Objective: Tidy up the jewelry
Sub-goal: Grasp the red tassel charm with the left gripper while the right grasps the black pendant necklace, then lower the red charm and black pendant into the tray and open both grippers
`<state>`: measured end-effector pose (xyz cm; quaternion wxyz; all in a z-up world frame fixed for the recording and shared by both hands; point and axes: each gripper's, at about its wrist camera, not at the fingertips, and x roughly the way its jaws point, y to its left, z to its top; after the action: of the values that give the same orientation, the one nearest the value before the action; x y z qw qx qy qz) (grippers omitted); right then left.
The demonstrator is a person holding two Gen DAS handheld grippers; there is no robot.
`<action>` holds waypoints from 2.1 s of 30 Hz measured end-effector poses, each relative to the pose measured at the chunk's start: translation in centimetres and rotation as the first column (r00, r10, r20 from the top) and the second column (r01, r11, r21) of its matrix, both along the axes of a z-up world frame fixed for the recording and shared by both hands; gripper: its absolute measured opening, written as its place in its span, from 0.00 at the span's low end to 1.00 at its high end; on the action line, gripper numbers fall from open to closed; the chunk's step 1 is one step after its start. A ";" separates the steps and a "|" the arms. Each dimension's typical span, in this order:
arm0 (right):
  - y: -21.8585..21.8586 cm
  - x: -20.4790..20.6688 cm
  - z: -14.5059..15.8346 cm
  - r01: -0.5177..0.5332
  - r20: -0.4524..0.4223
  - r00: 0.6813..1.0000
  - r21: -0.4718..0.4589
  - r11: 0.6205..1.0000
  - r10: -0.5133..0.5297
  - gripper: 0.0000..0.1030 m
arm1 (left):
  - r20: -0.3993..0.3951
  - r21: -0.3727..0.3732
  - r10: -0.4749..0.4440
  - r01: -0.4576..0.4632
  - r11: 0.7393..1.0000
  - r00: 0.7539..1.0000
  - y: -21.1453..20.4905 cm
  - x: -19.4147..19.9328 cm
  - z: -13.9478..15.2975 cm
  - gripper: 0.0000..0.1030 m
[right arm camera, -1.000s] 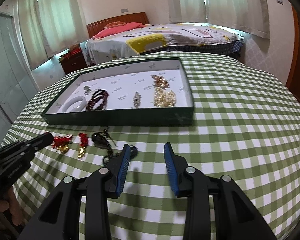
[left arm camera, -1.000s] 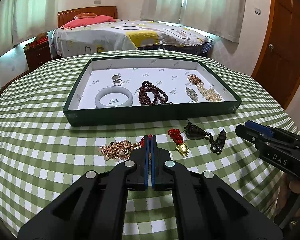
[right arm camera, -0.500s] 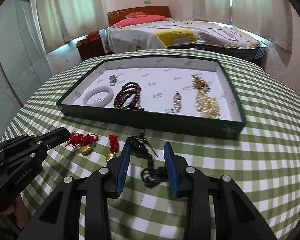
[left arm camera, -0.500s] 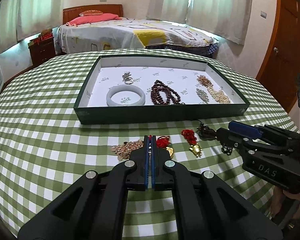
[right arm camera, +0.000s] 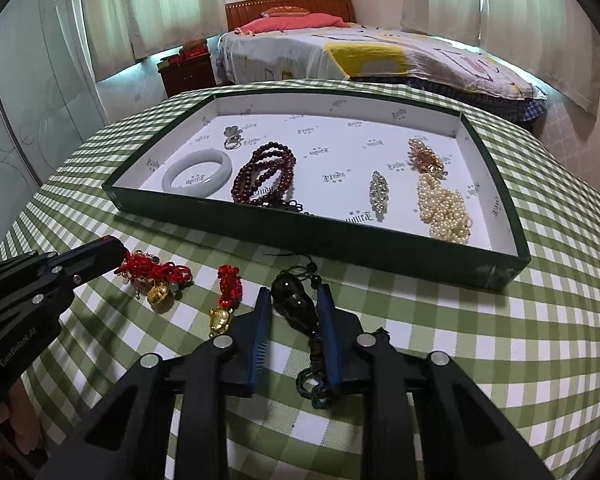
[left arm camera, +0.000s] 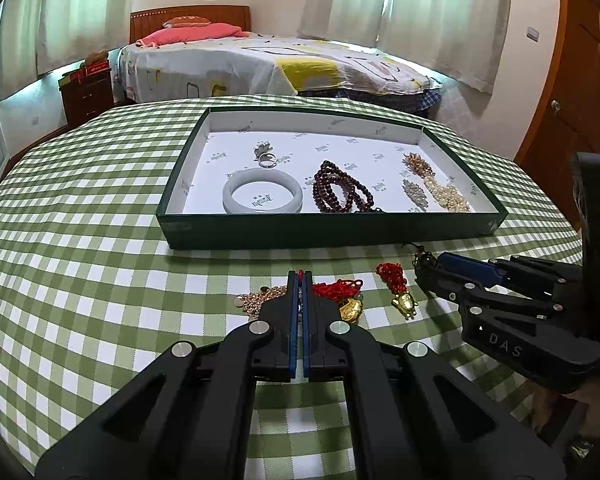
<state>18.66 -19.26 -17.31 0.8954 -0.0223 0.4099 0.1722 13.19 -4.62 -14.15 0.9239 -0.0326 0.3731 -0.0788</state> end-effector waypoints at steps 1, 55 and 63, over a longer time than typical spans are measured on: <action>0.0 0.0 0.0 0.002 0.001 1.000 0.002 1.000 -0.002 0.17 | 0.002 -0.001 -0.002 0.002 1.000 1.000 0.0 0.0 0.1 0.02; -1.7 0.4 10.0 0.047 0.279 0.957 0.117 0.992 -0.078 0.15 | 0.236 -0.038 -0.086 0.097 0.995 0.968 -2.5 3.8 10.5 0.02; -1.1 5.4 10.3 0.051 0.301 0.950 0.106 0.993 -0.081 0.15 | 0.247 -0.020 -0.085 0.093 0.995 0.965 -3.3 9.5 10.3 0.02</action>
<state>24.02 -20.32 -6.97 0.9532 0.0085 0.2585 0.1563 22.66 -7.97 -3.81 0.9579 -0.0201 0.2555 -0.1294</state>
